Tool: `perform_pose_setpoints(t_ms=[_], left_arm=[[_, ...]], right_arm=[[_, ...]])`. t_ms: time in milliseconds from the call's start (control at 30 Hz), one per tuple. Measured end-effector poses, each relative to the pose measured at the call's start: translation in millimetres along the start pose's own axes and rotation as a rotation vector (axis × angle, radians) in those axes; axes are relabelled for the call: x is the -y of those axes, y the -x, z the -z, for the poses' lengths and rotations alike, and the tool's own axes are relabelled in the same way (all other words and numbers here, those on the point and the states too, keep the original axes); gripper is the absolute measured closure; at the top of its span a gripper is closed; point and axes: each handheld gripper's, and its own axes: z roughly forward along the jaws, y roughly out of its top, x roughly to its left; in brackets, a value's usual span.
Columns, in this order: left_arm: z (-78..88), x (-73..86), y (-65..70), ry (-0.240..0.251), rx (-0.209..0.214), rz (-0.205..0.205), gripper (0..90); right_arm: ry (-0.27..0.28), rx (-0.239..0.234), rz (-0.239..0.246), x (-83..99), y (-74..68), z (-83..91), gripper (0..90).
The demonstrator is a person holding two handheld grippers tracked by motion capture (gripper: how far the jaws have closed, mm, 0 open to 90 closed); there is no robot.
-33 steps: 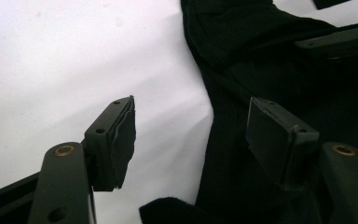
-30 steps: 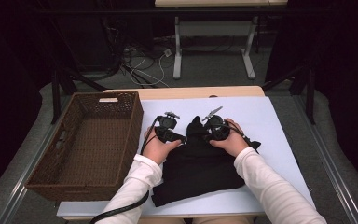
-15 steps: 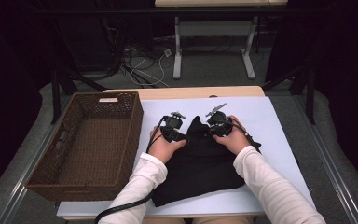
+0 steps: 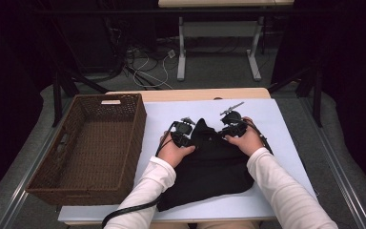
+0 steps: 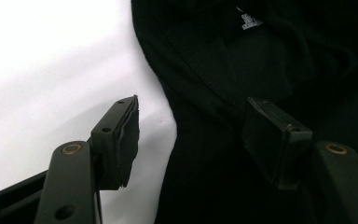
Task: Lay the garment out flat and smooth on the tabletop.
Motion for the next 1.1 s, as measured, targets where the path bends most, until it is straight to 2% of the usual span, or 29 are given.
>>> perform_pose_setpoints(t_ms=[67, 100, 133, 233, 267, 333, 367, 433, 467, 500, 533, 567, 600, 667, 700, 800, 933, 1100], left_arm=[[-3.0, -2.9, 0.7, -0.004, 0.004, 0.001, 37.1], [-4.8, -4.8, 1.1, -0.006, 0.006, -0.001, 37.2], [-5.9, -5.9, 1.8, -0.009, 0.007, 0.005, 37.5], [-11.9, -9.6, 2.3, -0.028, -0.008, -0.006, 40.2], [-13.5, -10.5, 2.1, -0.037, -0.015, -0.011, 41.9], [-13.7, -12.7, 0.7, -0.041, -0.023, -0.009, 47.0], [-14.0, -13.6, -0.1, -0.042, -0.02, -0.001, 49.5], [-13.9, -15.4, -1.4, -0.05, -0.037, -0.008, 56.3], [-13.9, -16.2, -1.9, -0.056, -0.038, -0.009, 60.7], [-13.6, -17.4, -2.9, -0.059, -0.025, -0.006, 64.8], [-13.8, -18.0, -3.2, -0.063, -0.007, 0.004, 71.5], [-13.5, -18.6, -3.4, -0.064, 0.001, 0.011, 75.3], [-12.9, -19.1, -3.2, -0.062, -0.008, 0.011, 80.5], [-9.4, -20.0, -6.1, -0.051, -0.014, 0.005, 85.3], [-7.8, -20.1, -7.4, -0.052, -0.007, 0.014, 85.7], [2.2, -21.2, -16.2, -0.024, -0.023, 0.025, 86.6], [19.3, -24.0, -27.5, 0.029, -0.043, 0.055, 86.9], [37.8, -28.2, -38.1, 0.093, -0.063, 0.08, 87.0]], right_arm=[[-0.001, -0.032, 0.016, -0.5, -7.1, -4.7, 62.5], [-0.008, -0.03, 0.02, -0.5, -9.6, -6.0, 60.8], [-0.002, -0.03, 0.055, -0.3, -11.5, -9.5, 59.1], [-0.003, -0.026, 0.074, -0.6, -16.7, -12.8, 57.3], [-0.005, -0.032, 0.089, -0.7, -17.7, -13.9, 56.3], [-0.013, -0.049, 0.084, -0.2, -21.9, -14.0, 55.2], [-0.009, -0.047, 0.102, -0.1, -22.6, -13.8, 54.9], [-0.019, -0.034, 0.107, -0.1, -26.6, -14.7, 53.8], [-0.02, -0.007, 0.135, -0.1, -26.3, -15.6, 57.0], [-0.015, 0.01, 0.141, 0.1, -26.3, -18.5, 63.0], [-0.039, 0.025, 0.151, -0.5, -23.2, -21.1, 72.0], [-0.043, 0.026, 0.118, -0.2, -23.8, -21.8, 79.5], [-0.042, 0.032, 0.11, -0.2, -21.8, -21.6, 82.9], [-0.026, 0.027, 0.087, -1.2, -18.4, -18.2, 84.0], [-0.018, 0.022, 0.078, -1.7, -16.9, -14.9, 84.2], [0.038, 0.046, 0.052, -3.0, -12.0, -4.2, 84.6], [0.123, 0.054, -0.006, -7.3, 4.8, 14.5, 84.8], [0.185, 0.074, -0.079, -11.0, 22.9, 27.7, 84.8]])
